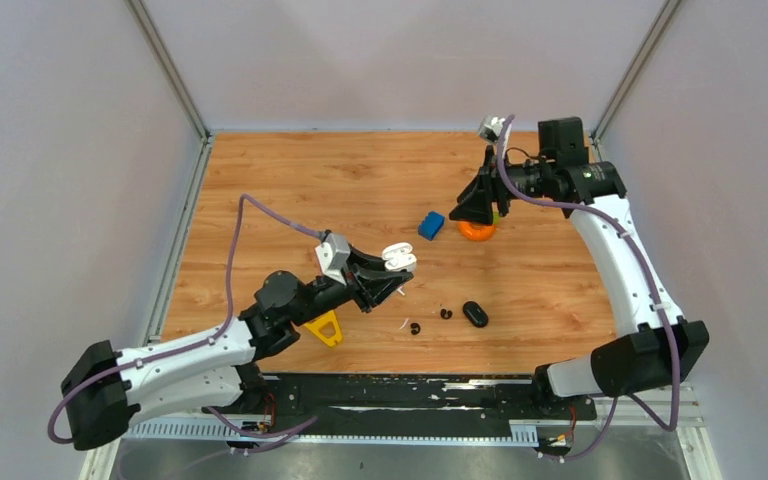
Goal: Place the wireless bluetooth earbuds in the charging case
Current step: Pick up the earbud from the center of the board.
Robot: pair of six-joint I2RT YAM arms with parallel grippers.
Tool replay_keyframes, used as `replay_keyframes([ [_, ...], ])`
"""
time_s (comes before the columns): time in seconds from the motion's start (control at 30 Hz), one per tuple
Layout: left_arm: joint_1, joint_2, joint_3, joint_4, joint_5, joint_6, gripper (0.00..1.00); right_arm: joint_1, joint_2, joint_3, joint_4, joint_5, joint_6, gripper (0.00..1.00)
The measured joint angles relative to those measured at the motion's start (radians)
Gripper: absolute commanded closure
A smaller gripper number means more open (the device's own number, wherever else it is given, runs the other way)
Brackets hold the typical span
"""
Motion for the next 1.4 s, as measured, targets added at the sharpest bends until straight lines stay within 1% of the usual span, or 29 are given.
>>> replay_keyframes([
  [0.1,0.000,-0.085,-0.003,-0.061,-0.017,0.000,1.00,0.012,0.032,-0.107,0.066,0.092,0.025,0.49],
  [0.23,0.000,-0.217,-0.003,-0.152,-0.039,0.002,1.00,0.095,0.167,-0.168,0.091,0.251,0.022,0.51],
  [0.33,0.000,-0.290,-0.003,-0.214,-0.057,0.002,1.00,0.190,0.272,-0.169,0.091,0.349,0.019,0.52],
  [0.43,0.000,-0.363,-0.010,-0.268,-0.081,0.001,1.00,0.312,0.370,-0.163,0.088,0.450,0.031,0.45],
  [0.53,0.000,-0.440,-0.017,-0.327,-0.106,0.002,1.00,0.407,0.457,-0.130,0.086,0.529,0.064,0.43],
  [0.67,0.000,-0.529,-0.016,-0.401,-0.145,0.007,1.00,0.483,0.540,-0.072,0.079,0.652,0.123,0.41],
  [0.87,-0.001,-0.561,-0.016,-0.487,-0.178,0.020,1.00,0.551,0.605,-0.007,0.063,0.832,0.204,0.48],
  [1.03,-0.001,-0.560,-0.016,-0.516,-0.189,0.028,1.00,0.599,0.622,0.007,0.061,0.927,0.240,0.51],
  [1.2,-0.001,-0.548,-0.016,-0.522,-0.190,0.029,1.00,0.643,0.641,0.003,0.060,0.969,0.253,0.58],
  [1.4,-0.001,-0.530,-0.016,-0.521,-0.190,0.030,1.00,0.685,0.657,-0.005,0.057,1.002,0.259,0.60],
])
